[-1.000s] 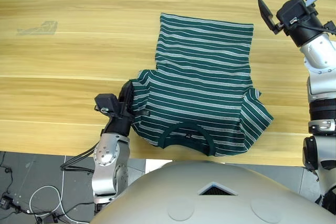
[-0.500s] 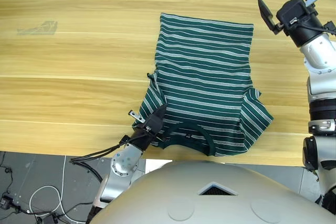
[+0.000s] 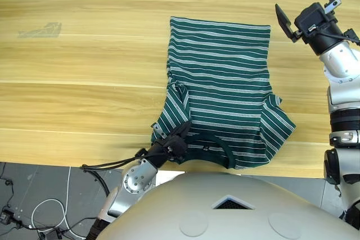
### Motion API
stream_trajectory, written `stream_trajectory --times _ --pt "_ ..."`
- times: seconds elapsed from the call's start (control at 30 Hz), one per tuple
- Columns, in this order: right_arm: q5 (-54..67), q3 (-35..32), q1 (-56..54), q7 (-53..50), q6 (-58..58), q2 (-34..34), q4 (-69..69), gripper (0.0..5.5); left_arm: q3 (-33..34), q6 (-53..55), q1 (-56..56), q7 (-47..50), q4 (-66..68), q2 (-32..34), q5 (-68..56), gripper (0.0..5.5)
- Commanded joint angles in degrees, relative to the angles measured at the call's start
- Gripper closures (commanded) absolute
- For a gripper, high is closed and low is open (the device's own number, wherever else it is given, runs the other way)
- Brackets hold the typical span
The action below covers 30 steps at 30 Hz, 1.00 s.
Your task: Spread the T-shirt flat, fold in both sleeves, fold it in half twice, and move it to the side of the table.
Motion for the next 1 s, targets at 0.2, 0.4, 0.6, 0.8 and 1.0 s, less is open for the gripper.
stream_trajectory --times 0.2,0.4,0.6,0.8,1.0 --pt "0.05 0.09 0.71 0.25 0.31 0.28 -0.15 1.80 -0.22 0.80 0.19 -0.51 0.64 0.78 1.65 4.56" --pt "1.52 -0.66 2.40 0.98 0.92 0.06 -0.64 1.80 -0.65 -1.12 0.36 -1.66 0.97 0.88 -0.83 4.56" --pt "2.16 -1.05 3.49 1.07 1.48 -0.14 -1.29 1.80 -1.71 -2.67 0.63 -6.92 0.75 3.60 -6.51 4.28" --pt "2.73 -1.61 4.17 1.37 1.77 -0.23 -1.31 1.80 0.48 -3.60 0.38 -7.52 -0.80 4.79 -8.75 4.28" --pt "33.62 -8.48 19.27 20.41 11.22 1.03 -13.96 1.80 11.71 -1.08 -0.51 -5.20 -12.79 2.75 -24.37 4.28"
